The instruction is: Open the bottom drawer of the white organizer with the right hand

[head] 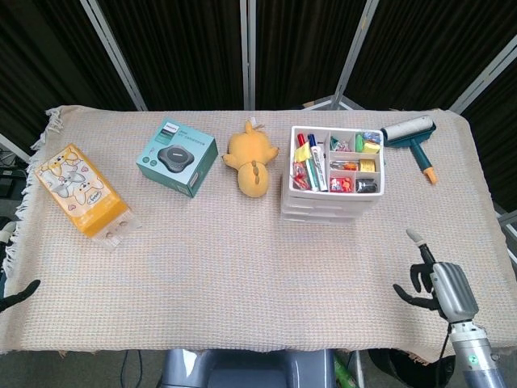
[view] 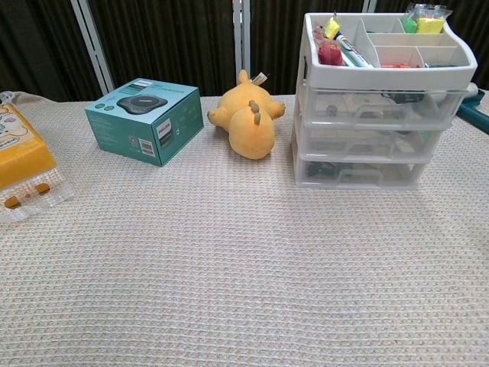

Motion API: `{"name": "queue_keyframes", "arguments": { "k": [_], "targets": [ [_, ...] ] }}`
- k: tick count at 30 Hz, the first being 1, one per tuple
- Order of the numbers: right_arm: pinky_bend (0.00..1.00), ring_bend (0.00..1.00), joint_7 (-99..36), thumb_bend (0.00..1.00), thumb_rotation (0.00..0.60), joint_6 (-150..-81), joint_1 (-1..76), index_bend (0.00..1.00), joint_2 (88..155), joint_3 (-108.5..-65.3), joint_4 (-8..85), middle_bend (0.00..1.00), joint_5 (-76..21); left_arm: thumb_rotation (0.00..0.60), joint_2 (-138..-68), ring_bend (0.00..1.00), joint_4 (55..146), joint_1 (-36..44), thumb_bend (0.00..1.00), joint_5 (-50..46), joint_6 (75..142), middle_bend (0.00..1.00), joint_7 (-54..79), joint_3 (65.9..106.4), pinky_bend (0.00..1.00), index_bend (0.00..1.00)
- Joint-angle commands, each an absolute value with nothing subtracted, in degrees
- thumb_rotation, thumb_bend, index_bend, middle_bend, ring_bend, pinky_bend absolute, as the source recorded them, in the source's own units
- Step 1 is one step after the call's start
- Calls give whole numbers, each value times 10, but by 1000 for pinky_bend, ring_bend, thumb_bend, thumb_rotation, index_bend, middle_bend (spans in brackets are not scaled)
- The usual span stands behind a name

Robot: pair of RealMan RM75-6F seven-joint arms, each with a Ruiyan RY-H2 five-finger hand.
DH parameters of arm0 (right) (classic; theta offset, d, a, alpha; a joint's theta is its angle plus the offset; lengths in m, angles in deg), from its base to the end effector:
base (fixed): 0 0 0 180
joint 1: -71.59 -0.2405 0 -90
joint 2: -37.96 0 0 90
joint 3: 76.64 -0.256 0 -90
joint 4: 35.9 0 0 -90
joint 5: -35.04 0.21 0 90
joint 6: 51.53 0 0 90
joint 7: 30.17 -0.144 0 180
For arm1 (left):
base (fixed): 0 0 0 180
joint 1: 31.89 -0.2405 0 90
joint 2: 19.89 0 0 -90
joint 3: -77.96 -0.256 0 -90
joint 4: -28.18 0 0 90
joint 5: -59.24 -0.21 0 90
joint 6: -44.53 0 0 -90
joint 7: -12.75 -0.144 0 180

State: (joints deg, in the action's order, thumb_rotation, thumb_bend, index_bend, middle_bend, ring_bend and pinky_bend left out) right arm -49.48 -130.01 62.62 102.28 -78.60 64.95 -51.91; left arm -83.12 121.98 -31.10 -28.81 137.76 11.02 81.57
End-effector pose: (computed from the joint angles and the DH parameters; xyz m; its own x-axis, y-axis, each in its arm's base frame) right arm -0.2701 -0.1934 0.1270 -0.0667 -0.1539 0.9858 -0.9955 -0.0567 -0.0762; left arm -0.3054 0.1603 0.1803 0.4149 -0.1237 0.9014 0.9093 0.0208 -0.4156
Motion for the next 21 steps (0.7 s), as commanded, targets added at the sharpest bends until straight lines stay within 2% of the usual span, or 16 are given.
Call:
{"name": "queue_keyframes", "arguments": {
  "k": [1, 9, 15, 21],
  "targets": [
    [748, 866, -609, 240, 600, -1181, 584, 37, 983, -785, 739, 846, -454, 600, -830, 0, 1221, -312, 146, -291, 1381, 0, 112, 816, 0, 0],
    [748, 868, -743, 252, 600, -1005, 503, 37, 980, -838, 783, 849, -312, 600, -834, 0, 1219, -318, 145, -292, 1398, 0, 102, 820, 0, 0],
    [748, 869, -769, 260, 600, -932, 458, 48, 1017, -868, 758, 849, -221, 600, -833, 0, 1218, -319, 146, -294, 1400, 0, 107, 820, 0, 0],
    [748, 868, -790, 259, 600, -872, 418, 102, 1070, -899, 711, 849, -119, 600, -833, 0, 1219, -316, 145, -291, 1393, 0, 108, 821, 0, 0]
  ]
}}
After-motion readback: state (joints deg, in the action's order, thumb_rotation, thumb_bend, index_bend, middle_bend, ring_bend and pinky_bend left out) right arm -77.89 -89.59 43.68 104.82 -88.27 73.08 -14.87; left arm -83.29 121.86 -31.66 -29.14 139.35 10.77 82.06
